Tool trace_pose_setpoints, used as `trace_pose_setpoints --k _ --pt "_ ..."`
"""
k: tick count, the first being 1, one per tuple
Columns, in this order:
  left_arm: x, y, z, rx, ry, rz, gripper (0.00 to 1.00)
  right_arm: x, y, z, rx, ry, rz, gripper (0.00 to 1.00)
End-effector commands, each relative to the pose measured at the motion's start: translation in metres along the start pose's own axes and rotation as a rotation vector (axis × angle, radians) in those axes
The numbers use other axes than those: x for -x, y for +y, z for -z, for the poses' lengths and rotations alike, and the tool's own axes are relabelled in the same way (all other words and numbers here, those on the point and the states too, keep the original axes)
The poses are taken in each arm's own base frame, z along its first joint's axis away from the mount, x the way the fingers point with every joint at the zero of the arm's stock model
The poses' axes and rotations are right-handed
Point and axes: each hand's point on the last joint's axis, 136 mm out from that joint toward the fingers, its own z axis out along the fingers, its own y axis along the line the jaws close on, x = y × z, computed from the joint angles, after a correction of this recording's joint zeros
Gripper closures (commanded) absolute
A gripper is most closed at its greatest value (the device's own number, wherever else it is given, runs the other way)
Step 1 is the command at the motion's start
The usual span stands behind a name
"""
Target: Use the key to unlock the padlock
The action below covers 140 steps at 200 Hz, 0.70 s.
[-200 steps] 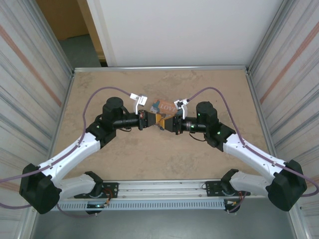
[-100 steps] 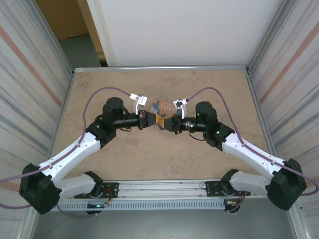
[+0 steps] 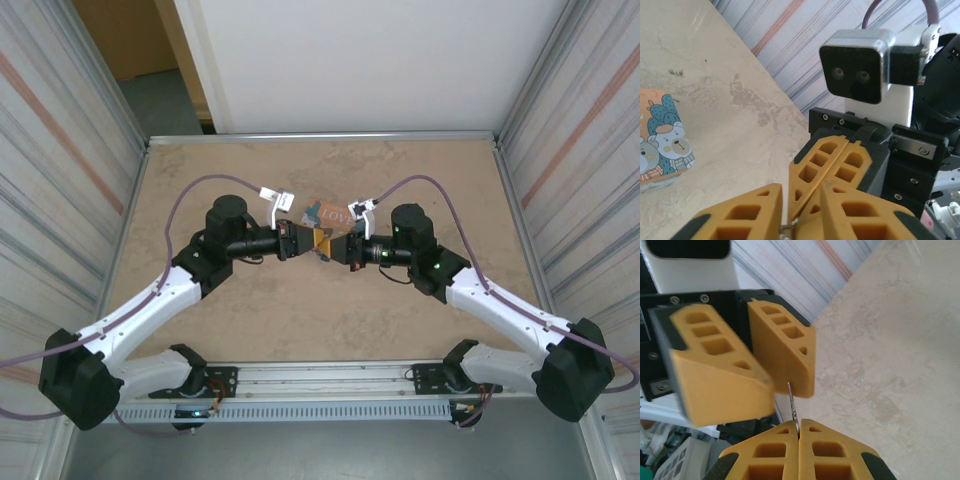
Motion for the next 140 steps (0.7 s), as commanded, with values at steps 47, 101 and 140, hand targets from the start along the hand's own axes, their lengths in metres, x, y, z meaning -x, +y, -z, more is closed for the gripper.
trace_pose_setpoints --k 47,101,140 --pt "-0.002 0.035 0.036 0.293 -0.081 -0.053 0.36 -0.005 -0.058 0.019 -0.251 0.049 -0.058 1.00" --pt "-0.048 0.100 0.065 0.566 -0.053 0.028 0.26 -0.002 -0.116 0.023 -0.311 0.055 -0.183 1.00" --pt "-0.075 0.128 0.068 0.608 -0.035 0.102 0.26 0.002 -0.150 0.016 -0.337 0.059 -0.253 1.00"
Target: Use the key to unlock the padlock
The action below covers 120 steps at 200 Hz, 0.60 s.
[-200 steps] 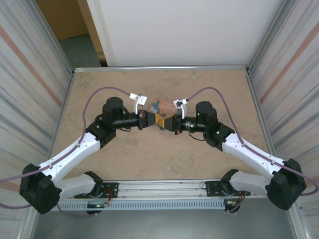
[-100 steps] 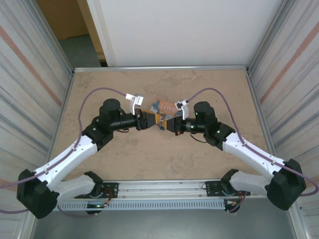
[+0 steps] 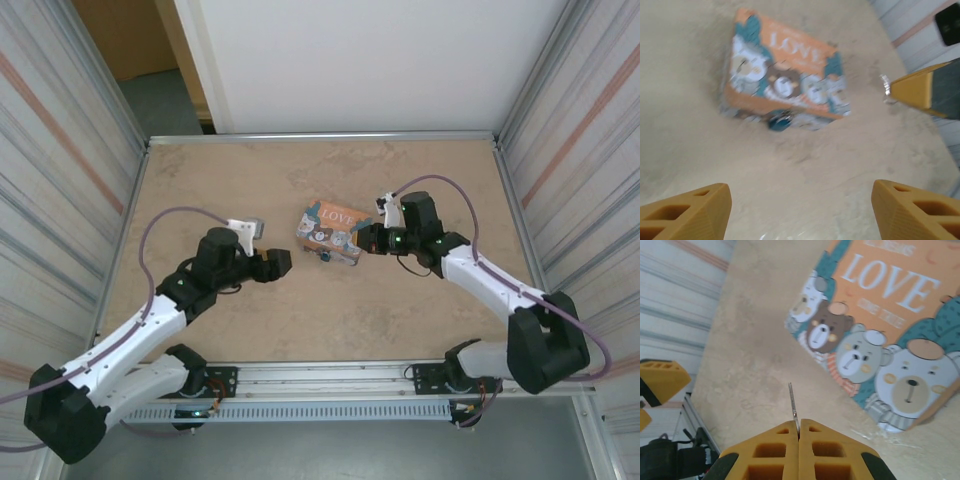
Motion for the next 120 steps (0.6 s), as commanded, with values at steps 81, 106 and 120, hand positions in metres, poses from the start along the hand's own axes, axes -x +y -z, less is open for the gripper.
trace_pose_setpoints --k 81,106,120 --pt "-0.029 0.021 -0.037 0.001 0.103 0.103 0.30 0.024 -0.022 -0.046 0.044 0.034 -0.067 1.00" --pt "-0.031 0.019 -0.045 -0.016 0.121 0.109 0.32 0.022 -0.027 -0.053 0.055 0.044 -0.082 1.00" --pt "-0.032 0.019 -0.048 -0.023 0.130 0.113 0.33 0.021 -0.028 -0.057 0.067 0.051 -0.089 1.00"
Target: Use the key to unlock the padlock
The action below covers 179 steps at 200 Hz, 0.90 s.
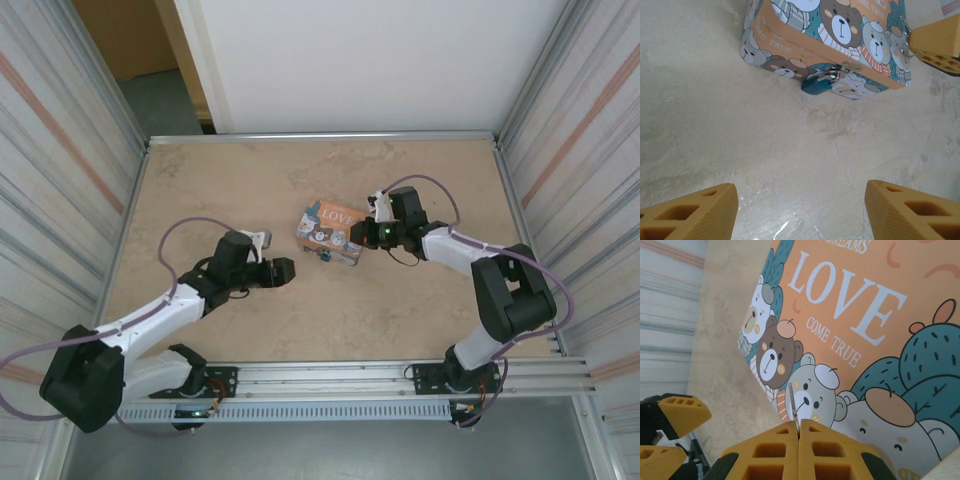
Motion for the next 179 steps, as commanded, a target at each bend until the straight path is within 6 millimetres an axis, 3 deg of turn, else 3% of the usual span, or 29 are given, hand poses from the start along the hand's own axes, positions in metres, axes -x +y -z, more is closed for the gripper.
trace_pose_setpoints --k 1,179 --pt "0.011 -0.013 -0.002 -0.057 -0.020 0.005 0.33 0.011 0.010 -0.004 0.059 -0.013 -0.001 1.00" --pt "0.014 -0.024 -0.053 -0.091 0.075 0.000 0.43 -0.030 -0.016 -0.037 0.009 0.094 -0.041 1.00"
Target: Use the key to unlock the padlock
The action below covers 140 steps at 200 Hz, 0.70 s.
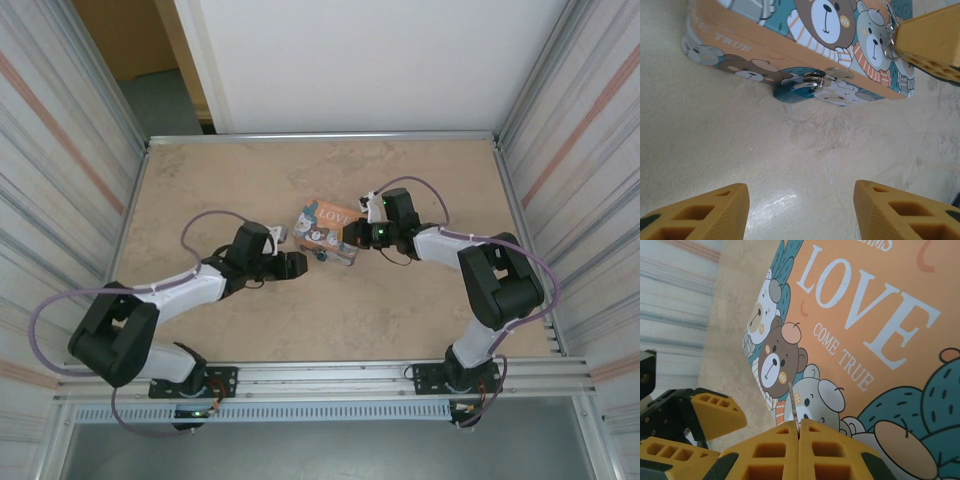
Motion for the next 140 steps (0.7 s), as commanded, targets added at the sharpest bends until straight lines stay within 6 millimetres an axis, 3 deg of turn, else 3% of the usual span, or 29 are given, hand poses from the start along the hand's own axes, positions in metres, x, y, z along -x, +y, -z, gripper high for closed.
trace_pose_setpoints --k 1,140 --pt "0.012 -0.014 -0.006 -0.039 -0.014 -0.031 0.43 -0.028 -0.021 -0.012 -0.063 0.076 -0.075 1.00" --pt "0.032 -0.004 -0.050 -0.092 -0.055 0.009 0.52 -0.034 -0.024 -0.014 -0.091 0.091 -0.064 1.00"
